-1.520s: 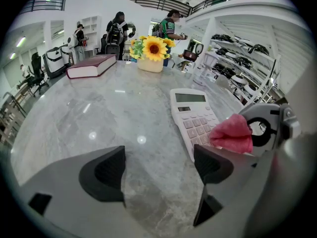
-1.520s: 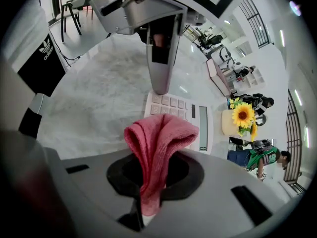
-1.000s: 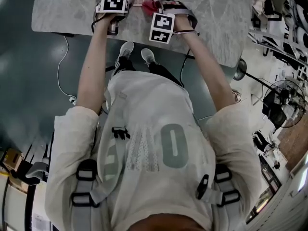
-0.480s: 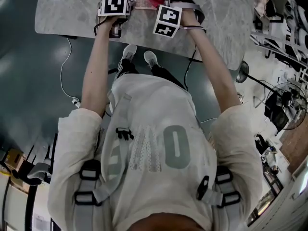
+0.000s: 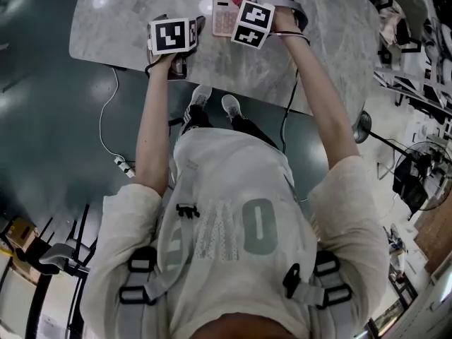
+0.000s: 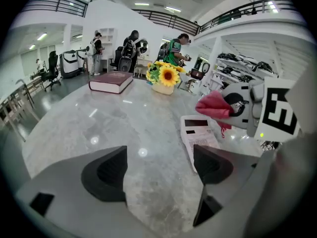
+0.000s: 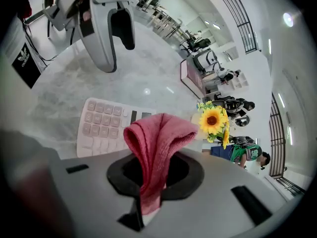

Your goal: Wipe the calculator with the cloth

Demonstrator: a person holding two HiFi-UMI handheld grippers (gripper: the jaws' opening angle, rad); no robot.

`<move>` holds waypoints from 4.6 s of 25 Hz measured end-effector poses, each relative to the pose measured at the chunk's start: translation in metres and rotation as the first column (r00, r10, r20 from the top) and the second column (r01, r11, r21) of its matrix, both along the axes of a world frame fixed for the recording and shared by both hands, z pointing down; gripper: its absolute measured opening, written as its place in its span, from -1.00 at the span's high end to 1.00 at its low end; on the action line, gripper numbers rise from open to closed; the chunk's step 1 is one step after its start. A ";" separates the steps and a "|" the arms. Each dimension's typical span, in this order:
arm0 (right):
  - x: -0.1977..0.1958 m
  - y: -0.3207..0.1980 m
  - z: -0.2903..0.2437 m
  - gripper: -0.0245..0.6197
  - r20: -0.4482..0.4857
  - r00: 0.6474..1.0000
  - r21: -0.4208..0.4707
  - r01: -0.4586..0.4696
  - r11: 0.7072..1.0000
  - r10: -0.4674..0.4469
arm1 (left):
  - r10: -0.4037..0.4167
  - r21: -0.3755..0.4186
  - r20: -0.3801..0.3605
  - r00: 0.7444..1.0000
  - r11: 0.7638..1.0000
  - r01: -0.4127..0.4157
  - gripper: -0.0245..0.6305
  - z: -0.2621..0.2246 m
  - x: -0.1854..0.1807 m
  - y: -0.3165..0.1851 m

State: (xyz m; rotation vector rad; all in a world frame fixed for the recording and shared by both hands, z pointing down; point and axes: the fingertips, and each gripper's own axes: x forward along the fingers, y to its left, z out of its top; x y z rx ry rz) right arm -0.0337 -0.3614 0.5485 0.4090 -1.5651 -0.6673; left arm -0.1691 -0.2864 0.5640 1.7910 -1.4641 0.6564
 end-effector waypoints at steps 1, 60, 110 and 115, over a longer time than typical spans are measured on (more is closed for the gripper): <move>-0.002 -0.002 0.005 0.76 -0.005 1.000 -0.009 0.000 1.000 0.000 | -0.003 0.005 -0.001 1.000 1.000 0.003 -0.36 -0.002 -0.002 0.000; -0.020 0.126 0.069 0.76 -0.069 0.995 -0.193 0.055 0.980 -0.069 | -0.083 0.238 -0.101 0.991 0.966 0.105 -0.36 -0.066 -0.019 -0.011; 0.114 0.127 -0.308 0.75 0.926 0.375 0.195 -0.569 0.799 0.042 | -0.049 0.896 0.188 0.981 0.417 -0.151 0.85 -0.371 0.102 0.060; 0.119 0.138 -0.284 0.75 0.935 0.341 0.125 -0.576 0.808 0.099 | -0.047 0.899 0.192 0.980 0.409 -0.157 0.85 -0.369 0.102 0.067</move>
